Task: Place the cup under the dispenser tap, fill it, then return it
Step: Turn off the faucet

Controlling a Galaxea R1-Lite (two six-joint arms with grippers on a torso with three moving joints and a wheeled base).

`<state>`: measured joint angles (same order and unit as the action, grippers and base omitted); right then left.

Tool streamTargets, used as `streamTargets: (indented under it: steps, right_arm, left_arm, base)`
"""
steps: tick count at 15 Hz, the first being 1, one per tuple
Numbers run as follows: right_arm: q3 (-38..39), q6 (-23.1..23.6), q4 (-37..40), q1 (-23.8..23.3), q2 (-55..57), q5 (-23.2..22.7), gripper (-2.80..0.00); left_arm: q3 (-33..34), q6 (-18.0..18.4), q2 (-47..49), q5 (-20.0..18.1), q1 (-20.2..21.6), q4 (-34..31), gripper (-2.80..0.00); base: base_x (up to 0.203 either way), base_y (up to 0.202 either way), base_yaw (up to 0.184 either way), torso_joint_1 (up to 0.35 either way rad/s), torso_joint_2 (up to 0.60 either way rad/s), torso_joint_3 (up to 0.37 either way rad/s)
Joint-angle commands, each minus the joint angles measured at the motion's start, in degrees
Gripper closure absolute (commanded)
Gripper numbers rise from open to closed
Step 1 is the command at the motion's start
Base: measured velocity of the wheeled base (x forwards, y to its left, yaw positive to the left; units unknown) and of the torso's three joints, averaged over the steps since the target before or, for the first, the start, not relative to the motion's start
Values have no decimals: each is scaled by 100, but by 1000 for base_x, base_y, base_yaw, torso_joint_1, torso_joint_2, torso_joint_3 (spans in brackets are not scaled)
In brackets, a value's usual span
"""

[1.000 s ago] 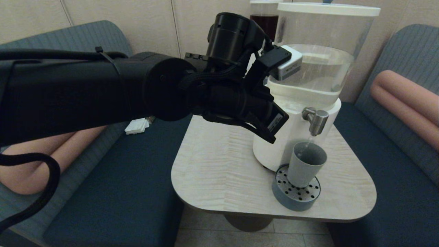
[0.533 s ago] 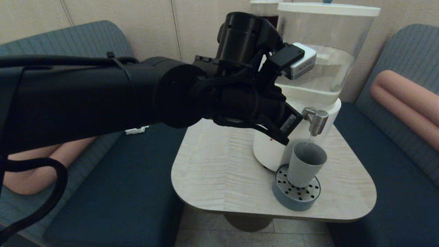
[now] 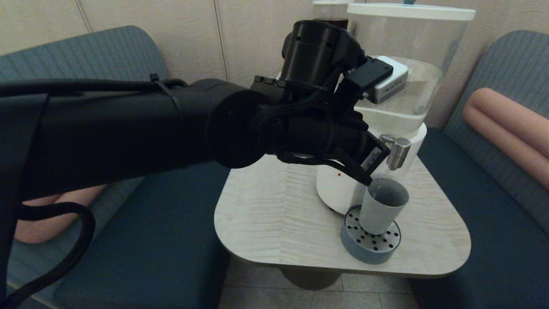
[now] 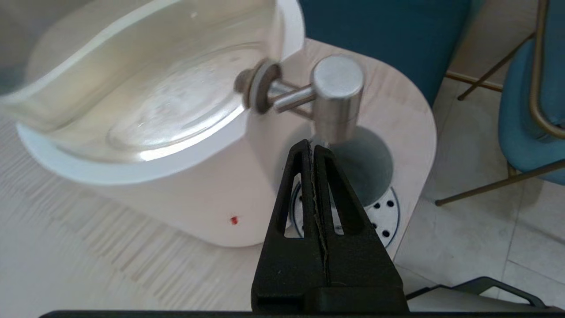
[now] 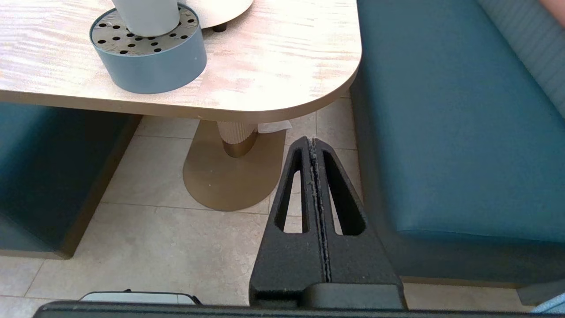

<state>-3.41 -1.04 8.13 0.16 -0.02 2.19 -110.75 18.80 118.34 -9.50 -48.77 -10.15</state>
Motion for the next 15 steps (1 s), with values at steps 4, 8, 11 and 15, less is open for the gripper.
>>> streamTargets:
  steps: [4, 8, 11, 15]
  right_arm:
    - [-1, -10, 4, 2, 2, 1, 0]
    - [-1, -2, 4, 2, 2, 1, 0]
    - [-1, -9, 4, 2, 2, 1, 0]
    - [-1, -10, 4, 2, 2, 1, 0]
  left_arm:
    - [-8, -25, 112, 9, -10, 215, 0]
    - [-8, -25, 225, 9, -10, 409, 0]
    - [-8, -25, 242, 9, -10, 496, 0]
    - [-8, -25, 269, 18, -10, 585, 0]
  base:
    - [0, 0, 0, 0, 0, 0]
    - [0, 0, 0, 0, 0, 0]
    - [0, 0, 0, 0, 0, 0]
    - [0, 0, 0, 0, 0, 0]
